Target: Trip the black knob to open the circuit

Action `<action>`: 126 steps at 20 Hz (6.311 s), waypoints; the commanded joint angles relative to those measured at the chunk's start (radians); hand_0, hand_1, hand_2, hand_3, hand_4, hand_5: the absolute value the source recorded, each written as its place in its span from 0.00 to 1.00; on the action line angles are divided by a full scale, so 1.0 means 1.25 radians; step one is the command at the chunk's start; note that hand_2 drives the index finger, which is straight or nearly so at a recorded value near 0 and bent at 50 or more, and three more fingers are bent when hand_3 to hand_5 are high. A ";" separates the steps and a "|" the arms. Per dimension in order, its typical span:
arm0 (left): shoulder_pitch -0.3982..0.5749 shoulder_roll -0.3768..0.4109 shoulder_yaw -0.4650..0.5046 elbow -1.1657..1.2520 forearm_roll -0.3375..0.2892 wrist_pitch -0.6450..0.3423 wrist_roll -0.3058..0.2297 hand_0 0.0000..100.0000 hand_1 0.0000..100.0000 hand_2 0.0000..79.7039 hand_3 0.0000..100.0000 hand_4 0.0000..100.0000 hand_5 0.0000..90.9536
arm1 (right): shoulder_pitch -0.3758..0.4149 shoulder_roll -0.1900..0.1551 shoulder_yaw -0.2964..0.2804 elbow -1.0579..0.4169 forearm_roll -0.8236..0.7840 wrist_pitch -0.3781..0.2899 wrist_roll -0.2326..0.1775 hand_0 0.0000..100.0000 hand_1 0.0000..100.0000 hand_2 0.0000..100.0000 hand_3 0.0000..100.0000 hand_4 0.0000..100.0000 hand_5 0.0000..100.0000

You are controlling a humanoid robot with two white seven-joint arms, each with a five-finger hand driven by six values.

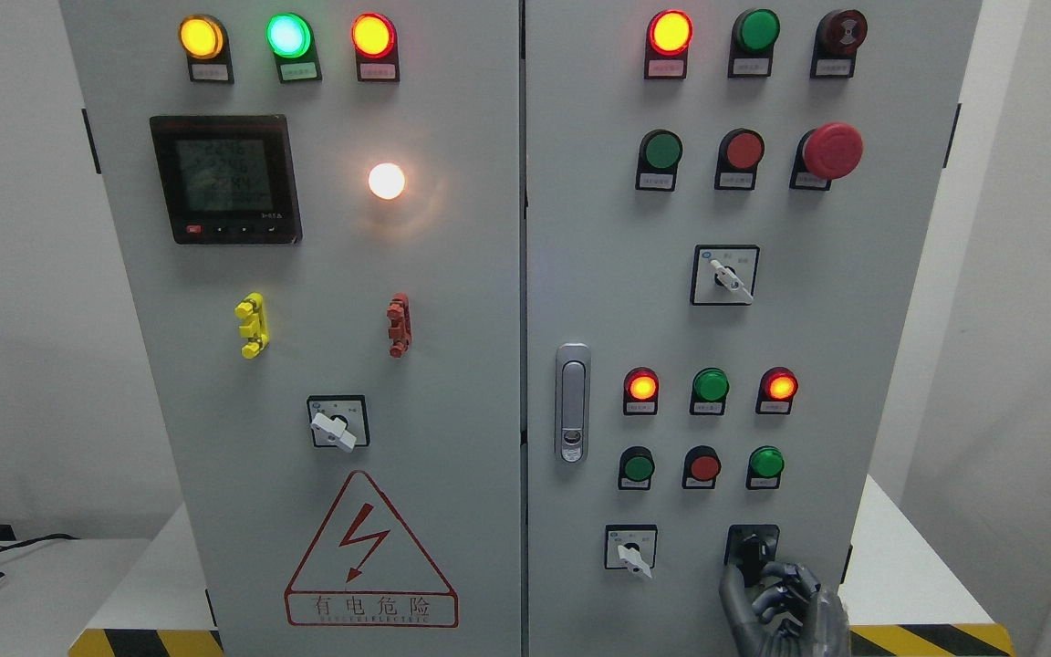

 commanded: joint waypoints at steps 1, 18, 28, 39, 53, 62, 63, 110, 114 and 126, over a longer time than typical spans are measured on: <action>0.000 0.000 0.000 0.000 -0.025 0.000 0.000 0.12 0.39 0.00 0.00 0.00 0.00 | 0.000 0.001 0.000 -0.002 -0.005 -0.001 -0.003 0.35 0.66 0.62 0.86 0.87 0.98; 0.000 0.000 0.000 0.000 -0.025 0.000 0.000 0.12 0.39 0.00 0.00 0.00 0.00 | 0.000 0.001 0.002 -0.002 -0.017 -0.001 0.014 0.35 0.66 0.63 0.87 0.88 0.98; 0.000 -0.001 0.000 0.001 -0.025 0.000 0.000 0.12 0.39 0.00 0.00 0.00 0.00 | -0.001 0.001 0.002 -0.002 -0.018 -0.001 0.016 0.35 0.66 0.64 0.87 0.89 0.98; 0.000 0.000 0.000 0.001 -0.025 0.000 0.000 0.12 0.39 0.00 0.00 0.00 0.00 | -0.003 0.000 0.004 -0.002 -0.062 -0.001 0.016 0.35 0.66 0.64 0.87 0.89 0.98; 0.000 -0.001 0.000 0.001 -0.025 0.000 0.000 0.12 0.39 0.00 0.00 0.00 0.00 | -0.005 0.001 0.005 -0.002 -0.064 -0.001 0.016 0.35 0.66 0.64 0.87 0.89 0.98; 0.000 -0.001 0.000 0.001 -0.025 0.000 0.000 0.12 0.39 0.00 0.00 0.00 0.00 | -0.004 0.001 0.004 -0.002 -0.051 -0.003 0.016 0.35 0.66 0.64 0.87 0.89 0.98; 0.000 0.000 0.000 0.000 -0.025 0.000 0.000 0.12 0.39 0.00 0.00 0.00 0.00 | -0.004 0.001 0.004 -0.002 -0.051 -0.003 0.016 0.35 0.66 0.64 0.87 0.88 0.98; 0.000 -0.001 0.000 0.001 -0.025 0.000 0.000 0.12 0.39 0.00 0.00 0.00 0.00 | -0.004 0.001 -0.009 0.005 0.015 -0.005 0.017 0.32 0.69 0.56 0.83 0.85 0.97; 0.000 -0.001 0.000 0.000 -0.025 0.000 0.000 0.12 0.39 0.00 0.00 0.00 0.00 | -0.004 0.001 -0.009 0.005 0.015 -0.005 0.017 0.32 0.70 0.56 0.83 0.84 0.97; 0.000 0.000 0.000 0.000 -0.025 0.000 0.000 0.12 0.39 0.00 0.00 0.00 0.00 | -0.004 0.001 -0.011 0.006 0.031 -0.005 0.017 0.31 0.71 0.54 0.81 0.83 0.97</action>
